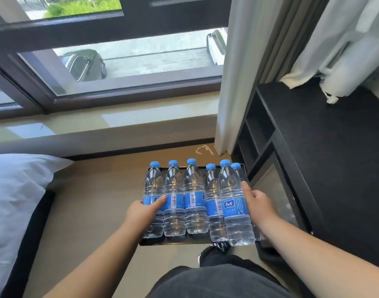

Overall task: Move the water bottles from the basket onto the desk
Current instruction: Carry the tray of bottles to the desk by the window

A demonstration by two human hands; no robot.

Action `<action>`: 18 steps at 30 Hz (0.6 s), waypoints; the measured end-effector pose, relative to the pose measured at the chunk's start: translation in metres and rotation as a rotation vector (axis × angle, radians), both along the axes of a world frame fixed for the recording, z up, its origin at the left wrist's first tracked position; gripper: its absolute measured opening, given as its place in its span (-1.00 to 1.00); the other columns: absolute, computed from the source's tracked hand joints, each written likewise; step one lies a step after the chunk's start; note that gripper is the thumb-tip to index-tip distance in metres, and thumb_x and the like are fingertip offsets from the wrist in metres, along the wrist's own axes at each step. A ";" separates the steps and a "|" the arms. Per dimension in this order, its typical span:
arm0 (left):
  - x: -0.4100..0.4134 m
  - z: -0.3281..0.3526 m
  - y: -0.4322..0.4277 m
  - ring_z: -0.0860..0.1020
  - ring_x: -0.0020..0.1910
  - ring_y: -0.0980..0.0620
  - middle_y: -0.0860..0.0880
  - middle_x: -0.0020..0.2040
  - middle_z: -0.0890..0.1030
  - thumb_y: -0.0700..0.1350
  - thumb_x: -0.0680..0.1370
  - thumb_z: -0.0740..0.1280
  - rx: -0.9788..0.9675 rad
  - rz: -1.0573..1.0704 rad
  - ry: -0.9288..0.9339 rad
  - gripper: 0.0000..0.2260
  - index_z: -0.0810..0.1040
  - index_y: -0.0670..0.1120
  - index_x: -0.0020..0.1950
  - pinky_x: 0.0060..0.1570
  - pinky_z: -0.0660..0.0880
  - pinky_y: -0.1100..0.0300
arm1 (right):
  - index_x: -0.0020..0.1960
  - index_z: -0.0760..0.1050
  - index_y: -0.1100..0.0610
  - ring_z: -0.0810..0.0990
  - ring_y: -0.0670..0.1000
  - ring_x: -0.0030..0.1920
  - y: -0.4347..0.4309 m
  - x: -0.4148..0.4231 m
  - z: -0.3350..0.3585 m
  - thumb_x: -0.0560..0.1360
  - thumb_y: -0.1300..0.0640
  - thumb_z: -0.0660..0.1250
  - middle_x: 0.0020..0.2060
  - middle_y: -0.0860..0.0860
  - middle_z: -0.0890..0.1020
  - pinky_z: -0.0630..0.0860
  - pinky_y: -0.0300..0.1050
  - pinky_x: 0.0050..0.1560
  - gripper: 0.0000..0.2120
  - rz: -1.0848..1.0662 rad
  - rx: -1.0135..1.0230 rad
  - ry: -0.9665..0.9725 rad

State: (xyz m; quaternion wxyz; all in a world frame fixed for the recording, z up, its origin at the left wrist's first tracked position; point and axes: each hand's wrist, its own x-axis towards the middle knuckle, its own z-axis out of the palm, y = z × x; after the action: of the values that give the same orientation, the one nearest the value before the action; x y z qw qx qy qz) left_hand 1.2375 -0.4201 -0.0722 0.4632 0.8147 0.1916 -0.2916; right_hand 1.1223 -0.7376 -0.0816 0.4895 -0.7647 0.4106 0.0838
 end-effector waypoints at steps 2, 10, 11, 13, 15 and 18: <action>0.022 0.005 -0.021 0.75 -0.20 -0.10 -0.09 -0.17 0.77 0.23 0.37 0.59 0.001 -0.007 0.006 -0.51 0.66 -0.13 0.04 -0.05 0.70 -0.11 | -0.03 0.60 0.17 0.70 0.16 -0.09 -0.018 0.018 0.000 0.59 -0.42 0.10 -0.16 0.11 0.73 0.64 0.24 0.07 -0.33 -0.004 -0.006 -0.008; 0.099 0.023 -0.119 0.75 -0.15 -0.11 -0.09 -0.10 0.76 0.22 0.38 0.59 0.003 -0.088 0.003 -0.48 0.63 -0.14 0.10 0.00 0.69 -0.13 | -0.12 0.58 0.16 0.68 0.14 -0.16 -0.108 0.073 0.008 0.57 -0.45 0.10 -0.22 0.09 0.71 0.64 0.14 -0.02 -0.32 -0.084 -0.036 -0.009; 0.107 0.023 -0.132 0.76 -0.16 -0.10 -0.09 -0.12 0.77 0.22 0.38 0.59 -0.004 -0.107 0.002 -0.49 0.64 -0.14 0.09 0.00 0.69 -0.13 | -0.14 0.58 0.15 0.68 0.13 -0.17 -0.120 0.076 0.010 0.57 -0.45 0.09 -0.23 0.08 0.71 0.63 0.11 -0.06 -0.32 -0.087 -0.049 -0.011; 0.121 0.023 -0.158 0.76 -0.17 -0.10 -0.09 -0.13 0.77 0.22 0.38 0.58 -0.018 -0.150 0.002 -0.49 0.65 -0.15 0.09 0.00 0.69 -0.13 | -0.14 0.59 0.15 0.68 0.12 -0.19 -0.144 0.081 0.013 0.56 -0.47 0.07 -0.23 0.08 0.70 0.60 0.05 -0.13 -0.30 -0.088 -0.081 -0.012; 0.135 0.025 -0.185 0.76 -0.18 -0.11 -0.10 -0.14 0.77 0.21 0.38 0.59 -0.031 -0.198 0.002 -0.49 0.65 -0.16 0.08 -0.01 0.69 -0.14 | -0.13 0.59 0.15 0.67 0.12 -0.19 -0.166 0.084 0.016 0.57 -0.47 0.05 -0.22 0.09 0.69 0.58 0.02 -0.16 -0.28 -0.105 -0.120 -0.017; 0.157 0.028 -0.225 0.76 -0.19 -0.11 -0.09 -0.15 0.77 0.22 0.36 0.60 -0.056 -0.270 0.000 -0.47 0.64 -0.14 0.09 -0.02 0.69 -0.15 | -0.14 0.58 0.16 0.65 0.13 -0.20 -0.193 0.079 0.018 0.57 -0.46 0.03 -0.21 0.11 0.68 0.52 -0.01 -0.20 -0.28 -0.167 -0.150 -0.028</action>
State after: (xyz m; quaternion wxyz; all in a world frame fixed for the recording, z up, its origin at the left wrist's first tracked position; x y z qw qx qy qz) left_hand 1.3941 -0.6448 -0.0437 0.4424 0.8197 0.0720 -0.3566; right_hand 1.2017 -0.9309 -0.0633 0.4418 -0.7634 0.4713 0.0011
